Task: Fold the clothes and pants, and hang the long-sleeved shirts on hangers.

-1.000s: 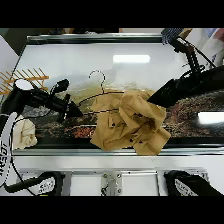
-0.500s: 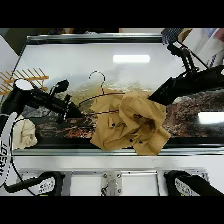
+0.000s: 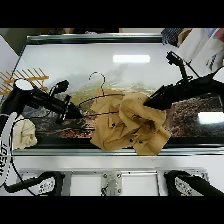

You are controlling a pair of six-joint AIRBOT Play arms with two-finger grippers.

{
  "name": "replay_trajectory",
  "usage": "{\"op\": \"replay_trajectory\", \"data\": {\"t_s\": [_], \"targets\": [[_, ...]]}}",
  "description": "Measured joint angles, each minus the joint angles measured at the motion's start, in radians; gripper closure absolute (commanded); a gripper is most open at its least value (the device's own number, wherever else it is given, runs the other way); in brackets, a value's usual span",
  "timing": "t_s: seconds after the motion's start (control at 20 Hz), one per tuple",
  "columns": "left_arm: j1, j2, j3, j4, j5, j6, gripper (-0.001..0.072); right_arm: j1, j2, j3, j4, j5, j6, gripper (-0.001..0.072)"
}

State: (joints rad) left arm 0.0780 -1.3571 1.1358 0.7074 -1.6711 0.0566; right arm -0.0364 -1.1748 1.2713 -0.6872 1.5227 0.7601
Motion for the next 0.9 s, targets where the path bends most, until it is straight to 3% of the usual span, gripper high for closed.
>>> {"op": "replay_trajectory", "data": {"t_s": [0.35, 0.8, 0.85, 0.9], "targets": [[0.000, 0.000, 0.000, 0.000, -0.005, -0.002, 0.0696, 0.004, -0.082, -0.051, 0.112, 0.039, -0.079, 0.0261], [0.000, 0.000, 0.000, -0.001, -0.003, 0.001, 0.0696, 0.093, -0.121, -0.056, 0.161, 0.062, -0.106, 0.0274], [0.000, 0.000, 0.000, -0.003, -0.004, 0.001, 0.0696, 0.097, -0.122, -0.056, 0.161, 0.063, -0.107, 0.0400], [0.000, 0.000, 0.000, -0.002, -0.003, 0.001, 0.0696, 0.101, -0.123, -0.056, 0.160, 0.059, -0.109, 0.0639]]}}
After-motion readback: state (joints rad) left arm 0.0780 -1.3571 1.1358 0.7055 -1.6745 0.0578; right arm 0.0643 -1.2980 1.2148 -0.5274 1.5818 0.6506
